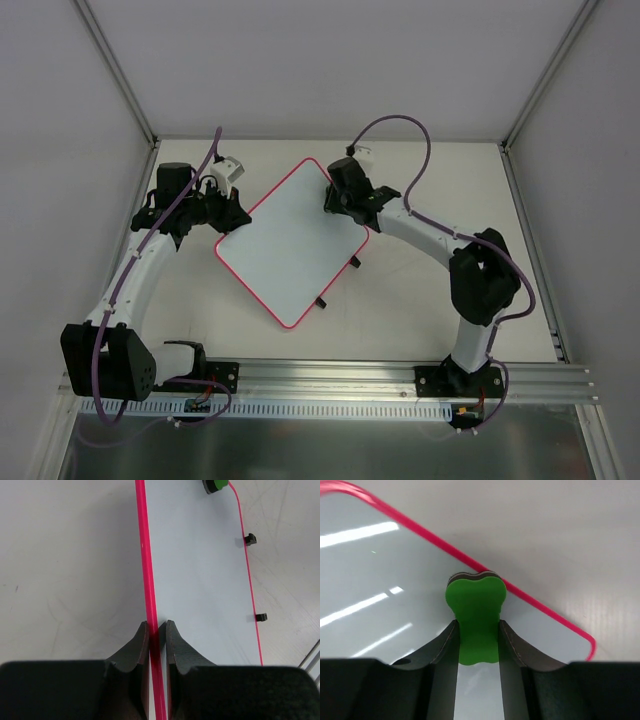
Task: Erase the whiteboard
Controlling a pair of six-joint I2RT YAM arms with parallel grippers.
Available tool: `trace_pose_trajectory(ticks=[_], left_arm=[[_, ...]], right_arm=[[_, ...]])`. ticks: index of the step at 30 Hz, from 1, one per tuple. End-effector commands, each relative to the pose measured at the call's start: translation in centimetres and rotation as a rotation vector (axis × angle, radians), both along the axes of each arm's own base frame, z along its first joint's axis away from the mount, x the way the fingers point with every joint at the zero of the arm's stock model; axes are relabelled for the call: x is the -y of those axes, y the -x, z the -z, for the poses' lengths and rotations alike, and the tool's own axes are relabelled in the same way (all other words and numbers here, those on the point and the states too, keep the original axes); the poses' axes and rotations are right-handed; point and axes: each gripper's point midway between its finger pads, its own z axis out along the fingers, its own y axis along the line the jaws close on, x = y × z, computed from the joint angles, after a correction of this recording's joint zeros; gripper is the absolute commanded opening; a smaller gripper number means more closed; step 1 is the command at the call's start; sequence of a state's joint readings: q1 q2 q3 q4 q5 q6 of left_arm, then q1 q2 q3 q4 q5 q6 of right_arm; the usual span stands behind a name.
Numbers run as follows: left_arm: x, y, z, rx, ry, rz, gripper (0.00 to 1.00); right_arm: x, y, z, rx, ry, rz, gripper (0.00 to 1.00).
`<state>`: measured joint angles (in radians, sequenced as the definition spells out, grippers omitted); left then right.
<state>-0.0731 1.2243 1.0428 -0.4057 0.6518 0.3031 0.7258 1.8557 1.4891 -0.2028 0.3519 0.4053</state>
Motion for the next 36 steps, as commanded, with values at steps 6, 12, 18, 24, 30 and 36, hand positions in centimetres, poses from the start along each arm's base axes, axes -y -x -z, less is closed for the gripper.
trace_pose_trajectory(ticks=[6,12,18,24,30,36], left_arm=[[0.5,0.5,-0.3,0.069,-0.044,0.074,0.0],[0.3,0.4,-0.3,0.07,-0.051,0.062,0.0],[0.3,0.3,-0.6,0.076,-0.049,0.06,0.0],[0.2,0.0,-0.2,0.063,-0.055,0.053,0.0],[0.2,-0.4,-0.4,0.061,-0.052,0.046,0.03],[0.0,-0.6,-0.4,0.061,-0.062,0.028,0.08]], right_arm=[[6.4,4.6,5.8,-0.185,0.049,0.102,0.0],[8.2,4.3,3.8,-0.142,0.056,0.097,0.0],[15.5,3.5,1.7,-0.06,0.155,0.198,0.0],[26.1,4.1,5.3,-0.149,0.213,0.458,0.09],[30.0,4.5,8.5,-0.253,0.151,0.607,0.15],[31.0,4.7,11.1,-0.33,0.114,0.672,0.16]])
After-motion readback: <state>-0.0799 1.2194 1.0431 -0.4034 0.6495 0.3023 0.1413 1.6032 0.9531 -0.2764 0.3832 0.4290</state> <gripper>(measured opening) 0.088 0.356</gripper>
